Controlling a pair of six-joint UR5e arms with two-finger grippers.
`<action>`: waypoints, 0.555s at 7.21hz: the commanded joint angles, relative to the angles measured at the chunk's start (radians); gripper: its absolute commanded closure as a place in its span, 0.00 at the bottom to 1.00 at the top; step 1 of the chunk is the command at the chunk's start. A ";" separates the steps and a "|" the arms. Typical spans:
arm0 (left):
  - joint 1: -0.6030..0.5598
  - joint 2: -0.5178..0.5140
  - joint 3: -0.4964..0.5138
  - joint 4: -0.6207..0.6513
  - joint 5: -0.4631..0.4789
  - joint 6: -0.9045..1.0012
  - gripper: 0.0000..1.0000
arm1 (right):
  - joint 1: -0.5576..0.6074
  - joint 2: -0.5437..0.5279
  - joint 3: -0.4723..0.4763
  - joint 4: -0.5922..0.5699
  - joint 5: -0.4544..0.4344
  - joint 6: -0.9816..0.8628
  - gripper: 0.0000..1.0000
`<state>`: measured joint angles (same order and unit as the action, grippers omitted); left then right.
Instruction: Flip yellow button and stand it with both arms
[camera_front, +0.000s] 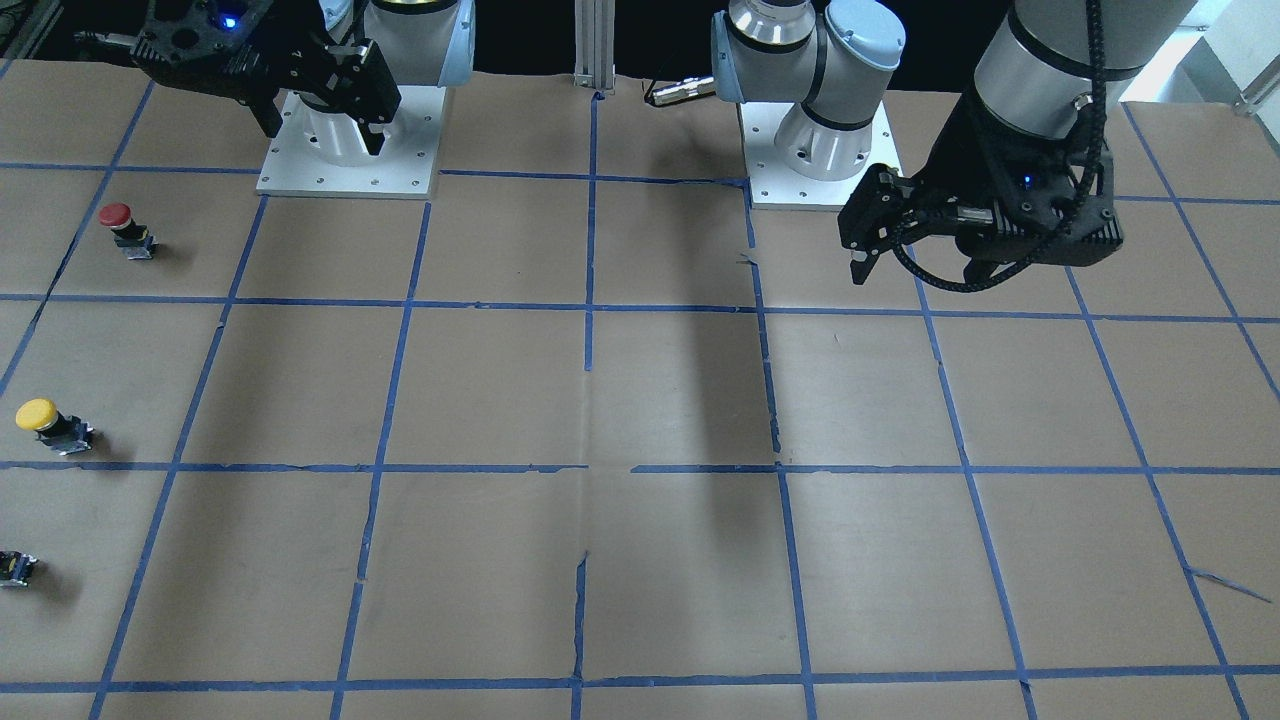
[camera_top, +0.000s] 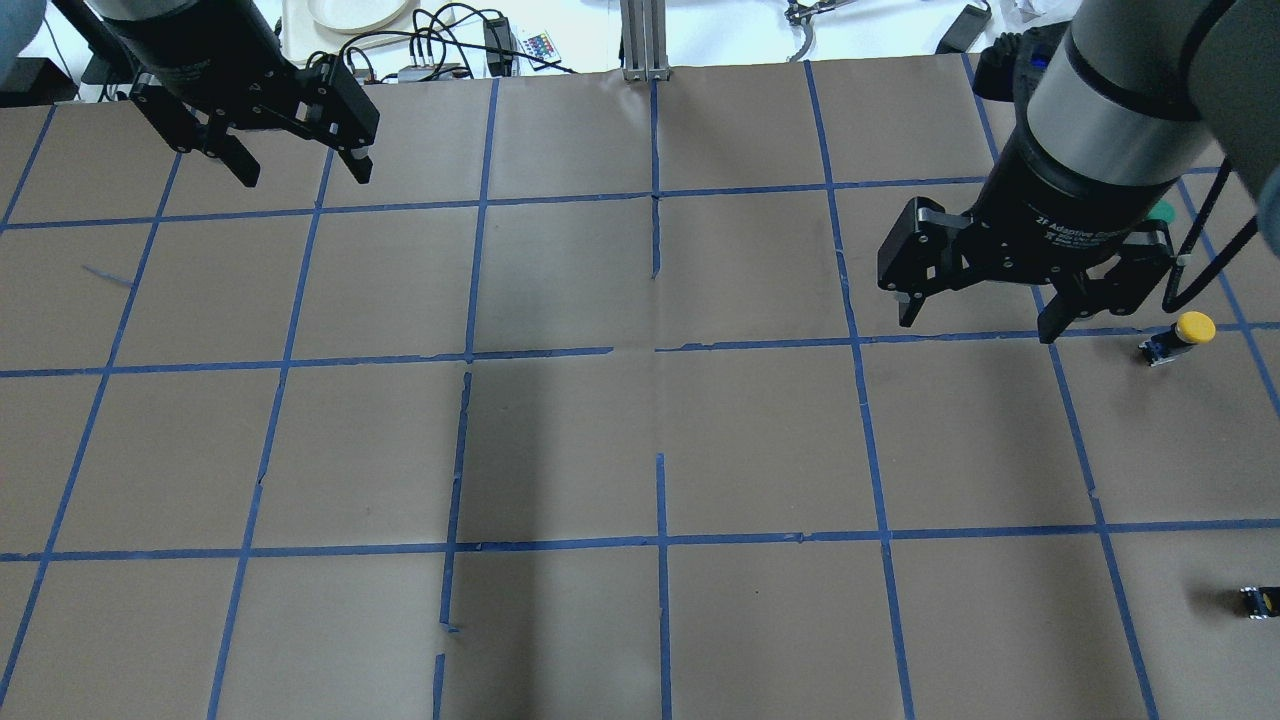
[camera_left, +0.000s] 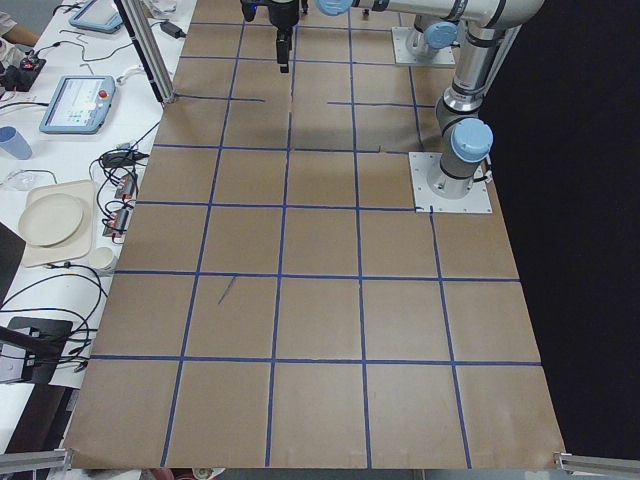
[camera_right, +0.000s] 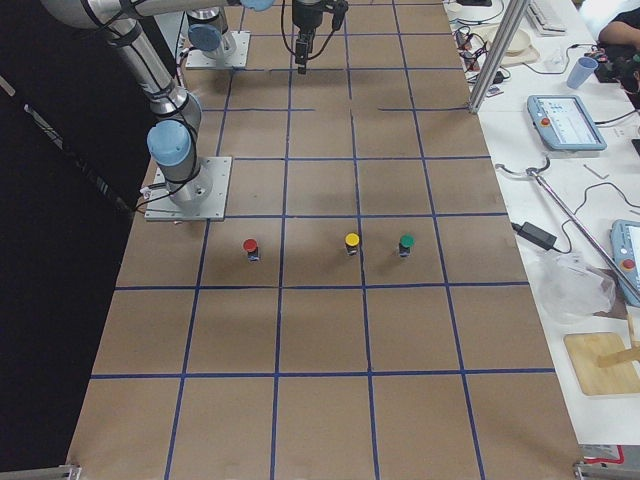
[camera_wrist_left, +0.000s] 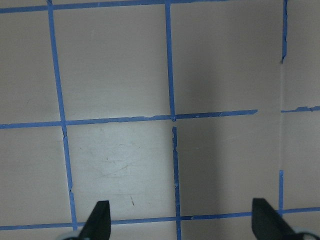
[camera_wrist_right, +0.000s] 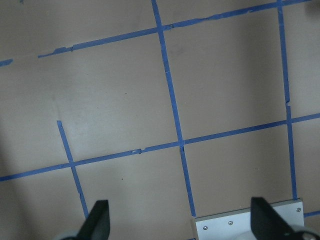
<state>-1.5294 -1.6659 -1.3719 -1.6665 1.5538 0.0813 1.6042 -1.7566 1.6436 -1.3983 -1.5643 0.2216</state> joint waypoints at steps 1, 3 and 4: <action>0.000 0.001 0.000 -0.001 0.000 0.000 0.00 | 0.000 0.000 0.001 -0.001 0.001 -0.001 0.00; 0.000 0.001 -0.009 -0.001 0.002 0.000 0.00 | 0.000 0.002 0.001 -0.002 0.003 0.005 0.00; 0.000 0.001 -0.007 -0.001 0.000 0.000 0.00 | 0.000 0.002 0.001 -0.002 0.001 0.005 0.00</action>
<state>-1.5294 -1.6645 -1.3789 -1.6674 1.5546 0.0813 1.6045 -1.7554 1.6444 -1.4000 -1.5625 0.2249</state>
